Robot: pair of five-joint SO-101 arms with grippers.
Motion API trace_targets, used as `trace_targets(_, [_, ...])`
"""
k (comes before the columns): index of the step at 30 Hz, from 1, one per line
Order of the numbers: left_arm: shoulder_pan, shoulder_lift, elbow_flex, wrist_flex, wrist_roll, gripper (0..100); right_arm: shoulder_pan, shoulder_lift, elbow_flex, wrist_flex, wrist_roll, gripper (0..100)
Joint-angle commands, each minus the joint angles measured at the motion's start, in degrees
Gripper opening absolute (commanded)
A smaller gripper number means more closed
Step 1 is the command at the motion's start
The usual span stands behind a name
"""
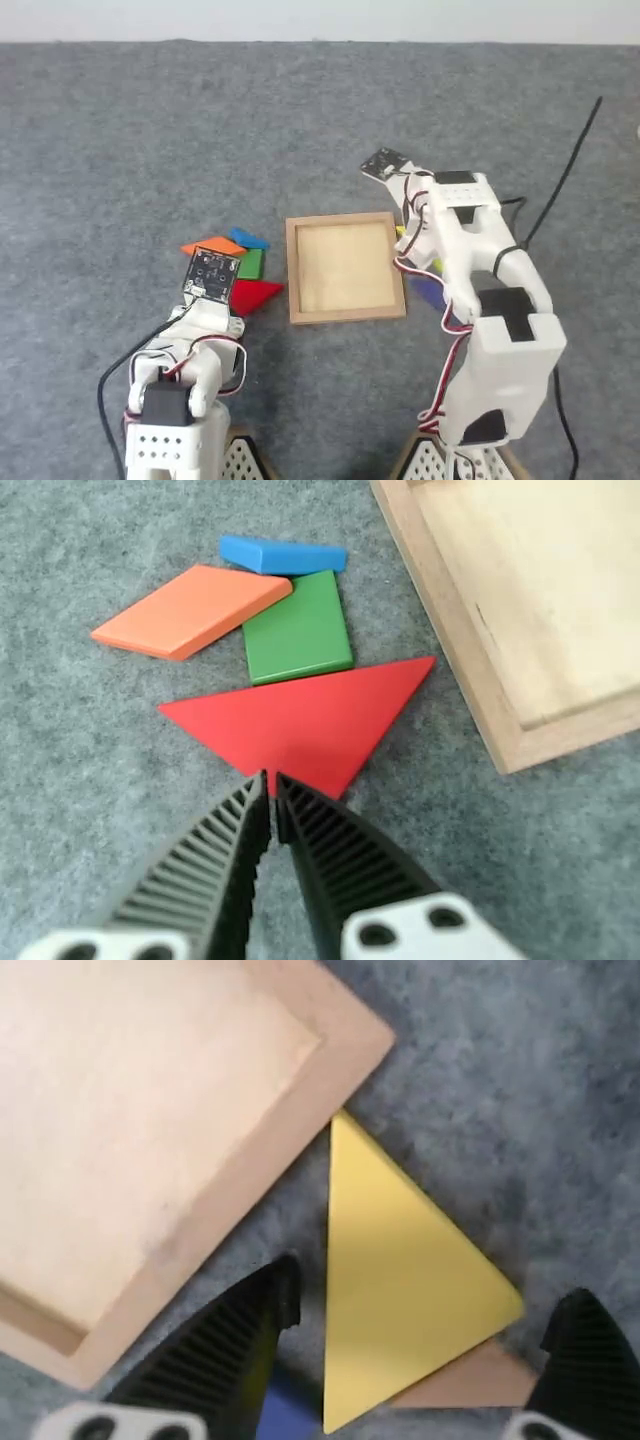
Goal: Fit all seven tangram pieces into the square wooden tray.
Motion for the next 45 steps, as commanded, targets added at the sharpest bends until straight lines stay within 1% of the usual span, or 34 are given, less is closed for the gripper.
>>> trace_targets(1, [-0.35, -1.23, -0.48, 0.26, 0.53, 2, 1.36, 0.22, -1.23, 2.07, 0.88, 39.0])
trace_targets(8, [-0.35, -1.23, -0.48, 0.26, 0.53, 2, 1.19, 0.22, -1.23, 1.89, 0.88, 37.8])
trace_targets(13, [-0.35, -1.23, -0.48, 0.26, 0.53, 2, 0.48, 0.22, -1.32, 0.4, 0.88, 23.6])
trace_targets(15, [-0.35, -1.23, -0.48, 0.26, 0.53, 2, -0.31, 0.22, -1.32, -0.13, 0.88, 20.8])
trace_targets(18, [-0.35, -1.23, -0.48, 0.26, 0.53, 2, -0.31, 0.13, -1.32, -0.22, 0.62, 22.5])
trace_targets(24, [-0.35, -1.23, -0.48, 0.26, 0.53, 2, 0.13, 0.04, -1.05, 0.04, 0.26, 22.6])
trace_targets(27, [-0.35, -1.23, -0.48, 0.26, 0.53, 2, 0.75, -0.4, -1.58, -0.66, -3.43, 22.0])
trace_targets(32, [-0.35, -1.23, -0.48, 0.26, 0.53, 2, 5.58, -0.4, -5.36, -0.75, -8.18, 13.1])
trace_targets(34, [-0.35, -1.23, -0.48, 0.26, 0.53, 2, 6.9, -0.4, -6.15, -0.75, -9.49, 14.3])
trace_targets(36, [-0.35, -1.23, -0.48, 0.26, 0.53, 2, 7.43, -0.4, -6.33, -0.75, -12.4, 17.1])
trace_targets(38, [-0.35, -1.23, -0.48, 0.26, 0.53, 2, 6.99, -0.48, -6.33, -0.75, -14.68, 19.9])
trace_targets(39, [-0.35, -1.23, -0.48, 0.26, 0.53, 2, 6.46, -0.48, -6.33, -1.1, -14.51, 21.4])
trace_targets(41, [-0.35, -1.23, -0.48, 0.26, 0.53, 2, 4.62, -0.48, -7.74, -0.84, -12.75, 24.7])
trace_targets(43, [-0.35, -1.23, -0.48, 0.26, 0.53, 2, 3.12, -0.48, -9.67, 0.13, -9.14, 28.4])
trace_targets(45, [-0.35, -1.23, -0.48, 0.26, 0.53, 2, 1.8, -0.22, -11.69, 2.42, -1.76, 32.6])
